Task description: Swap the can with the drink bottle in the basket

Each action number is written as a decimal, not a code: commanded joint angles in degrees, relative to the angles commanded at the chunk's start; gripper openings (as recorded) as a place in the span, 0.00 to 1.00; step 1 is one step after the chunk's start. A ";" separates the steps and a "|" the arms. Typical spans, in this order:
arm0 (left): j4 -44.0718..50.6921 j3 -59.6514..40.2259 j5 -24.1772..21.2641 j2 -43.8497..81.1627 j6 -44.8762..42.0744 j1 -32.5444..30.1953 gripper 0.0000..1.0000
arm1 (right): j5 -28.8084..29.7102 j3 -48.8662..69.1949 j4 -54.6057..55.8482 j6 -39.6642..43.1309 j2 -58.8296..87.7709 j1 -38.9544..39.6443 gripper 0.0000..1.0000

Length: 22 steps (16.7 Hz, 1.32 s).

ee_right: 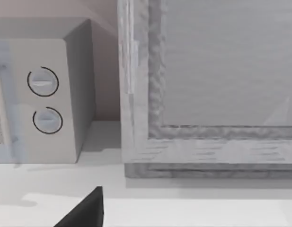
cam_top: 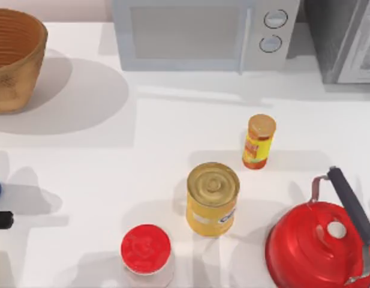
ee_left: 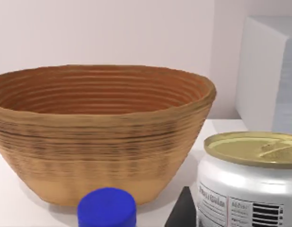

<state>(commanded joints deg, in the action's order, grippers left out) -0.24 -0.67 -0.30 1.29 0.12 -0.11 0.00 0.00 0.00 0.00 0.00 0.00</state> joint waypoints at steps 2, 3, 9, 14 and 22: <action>-1.22 -2.02 -1.11 3.32 0.70 -0.83 0.00 | 0.00 0.00 0.00 0.00 0.00 0.00 1.00; -2.18 -3.48 -2.04 5.82 1.16 -1.43 0.00 | 0.00 0.00 0.00 0.00 0.00 0.00 1.00; -9.95 -13.93 -9.97 25.22 4.35 -5.53 0.00 | 0.00 0.00 0.00 0.00 0.00 0.00 1.00; -16.97 -22.21 -17.32 41.14 6.78 -8.34 0.00 | 0.00 0.00 0.00 0.00 0.00 0.00 1.00; -28.28 -33.75 -29.32 64.88 9.87 -11.60 0.00 | 0.00 0.00 0.00 0.00 0.00 0.00 1.00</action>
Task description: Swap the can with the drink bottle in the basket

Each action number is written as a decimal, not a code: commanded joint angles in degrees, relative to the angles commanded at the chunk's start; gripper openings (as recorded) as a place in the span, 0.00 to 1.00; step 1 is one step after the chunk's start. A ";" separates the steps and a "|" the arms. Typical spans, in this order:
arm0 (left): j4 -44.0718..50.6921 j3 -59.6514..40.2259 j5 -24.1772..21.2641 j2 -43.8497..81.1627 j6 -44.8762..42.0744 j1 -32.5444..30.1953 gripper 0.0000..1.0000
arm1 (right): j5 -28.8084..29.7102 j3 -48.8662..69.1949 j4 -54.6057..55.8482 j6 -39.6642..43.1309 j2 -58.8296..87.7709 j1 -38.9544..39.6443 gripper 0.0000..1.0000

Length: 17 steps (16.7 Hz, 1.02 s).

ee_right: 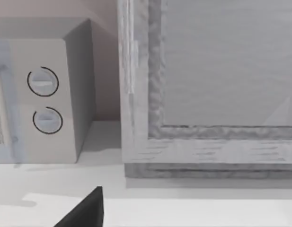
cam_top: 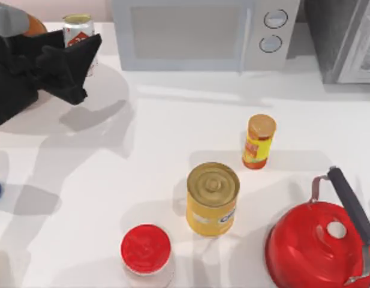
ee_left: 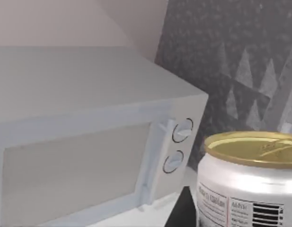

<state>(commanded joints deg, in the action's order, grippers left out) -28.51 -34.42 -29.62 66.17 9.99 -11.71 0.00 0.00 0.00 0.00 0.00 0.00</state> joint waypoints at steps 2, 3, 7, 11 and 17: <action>-2.79 -2.55 -2.91 5.64 0.40 -0.56 0.00 | 0.00 0.00 0.00 0.00 0.00 0.00 1.00; -4.17 -3.80 -4.34 8.44 0.56 -0.82 0.00 | 0.00 0.00 0.00 0.00 0.00 0.00 1.00; -9.58 -8.49 -9.76 19.18 0.69 -1.50 0.00 | 0.00 0.00 0.00 0.00 0.00 0.00 1.00; -14.76 -12.83 -14.92 29.38 0.49 -1.98 0.00 | 0.00 0.00 0.00 0.00 0.00 0.00 1.00; -22.66 -19.29 -22.92 43.19 -0.75 -3.24 0.00 | 0.00 0.00 0.00 0.00 0.00 0.00 1.00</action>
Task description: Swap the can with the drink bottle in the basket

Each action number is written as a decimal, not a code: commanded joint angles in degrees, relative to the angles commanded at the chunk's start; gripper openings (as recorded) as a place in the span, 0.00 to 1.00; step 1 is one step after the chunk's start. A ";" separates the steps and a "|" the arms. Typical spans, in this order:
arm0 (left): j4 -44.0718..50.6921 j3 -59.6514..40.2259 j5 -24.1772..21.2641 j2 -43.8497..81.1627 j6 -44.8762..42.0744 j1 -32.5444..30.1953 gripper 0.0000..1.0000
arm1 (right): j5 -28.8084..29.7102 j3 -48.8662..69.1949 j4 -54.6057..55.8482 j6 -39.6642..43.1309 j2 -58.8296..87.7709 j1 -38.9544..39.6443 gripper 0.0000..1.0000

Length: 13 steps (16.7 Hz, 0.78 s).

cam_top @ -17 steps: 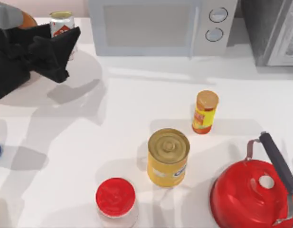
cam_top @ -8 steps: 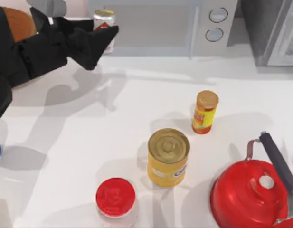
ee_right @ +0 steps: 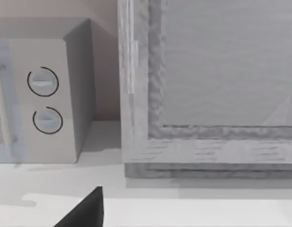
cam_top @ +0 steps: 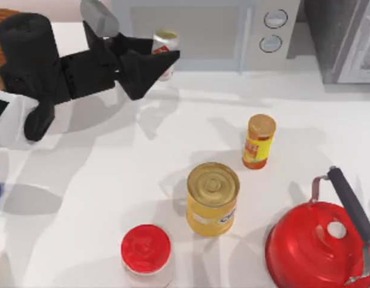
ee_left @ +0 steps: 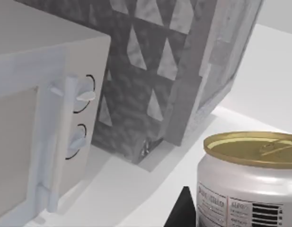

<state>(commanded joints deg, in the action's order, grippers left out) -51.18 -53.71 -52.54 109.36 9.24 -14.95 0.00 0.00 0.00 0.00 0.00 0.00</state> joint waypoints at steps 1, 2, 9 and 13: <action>-1.31 -1.06 -1.41 2.18 -0.27 -0.33 0.00 | 0.00 0.00 0.00 0.00 0.00 0.00 1.00; -2.58 -2.08 -2.73 4.33 -0.58 -0.60 0.00 | 0.00 0.00 0.00 0.00 0.00 0.00 1.00; -11.13 -9.04 -10.93 18.85 -3.42 -2.27 0.00 | 0.00 0.00 0.00 0.00 0.00 0.00 1.00; -15.92 -13.09 -14.96 27.22 -5.37 -3.17 0.00 | 0.00 0.00 0.00 0.00 0.00 0.00 1.00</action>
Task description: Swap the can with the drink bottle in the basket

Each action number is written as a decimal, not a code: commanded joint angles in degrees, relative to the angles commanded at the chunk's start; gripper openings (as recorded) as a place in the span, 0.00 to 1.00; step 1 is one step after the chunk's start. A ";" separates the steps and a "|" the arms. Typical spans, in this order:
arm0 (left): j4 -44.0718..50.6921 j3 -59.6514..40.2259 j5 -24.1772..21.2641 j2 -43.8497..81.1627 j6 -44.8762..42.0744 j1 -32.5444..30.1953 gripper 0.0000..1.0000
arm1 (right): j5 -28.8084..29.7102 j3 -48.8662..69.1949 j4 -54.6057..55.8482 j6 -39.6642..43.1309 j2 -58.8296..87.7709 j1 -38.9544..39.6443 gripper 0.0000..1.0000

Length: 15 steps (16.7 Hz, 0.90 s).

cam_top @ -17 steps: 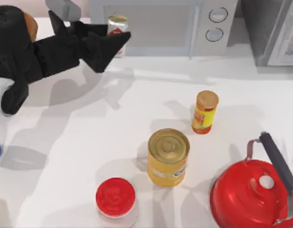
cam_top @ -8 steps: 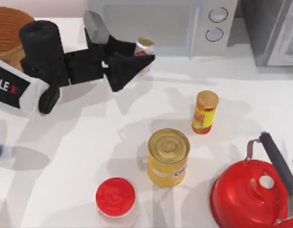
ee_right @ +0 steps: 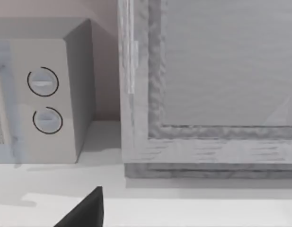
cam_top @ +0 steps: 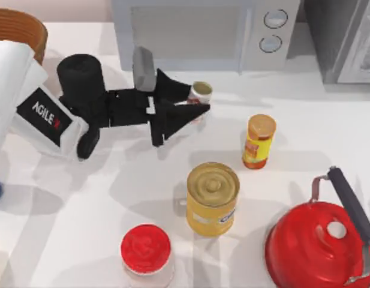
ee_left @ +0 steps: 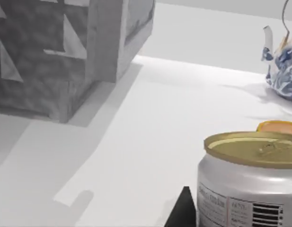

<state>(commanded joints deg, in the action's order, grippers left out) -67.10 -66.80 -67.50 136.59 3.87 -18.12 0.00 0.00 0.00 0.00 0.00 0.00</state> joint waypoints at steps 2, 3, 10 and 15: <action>-2.39 -1.99 -1.89 4.11 -1.36 -0.67 0.00 | 0.00 0.00 0.00 0.00 0.00 0.00 1.00; -3.55 -2.93 -2.78 6.07 -2.12 -1.04 0.00 | 0.00 0.00 0.00 0.00 0.00 0.00 1.00; -6.72 -5.27 -4.80 10.77 -5.41 -2.40 0.00 | 0.00 0.00 0.00 0.00 0.00 0.00 1.00; -6.72 -5.27 -4.80 10.77 -5.41 -2.40 0.08 | 0.00 0.00 0.00 0.00 0.00 0.00 1.00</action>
<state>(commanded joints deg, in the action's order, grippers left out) -73.82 -72.08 -72.30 147.35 -1.54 -20.52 0.00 0.00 0.00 0.00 0.00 0.00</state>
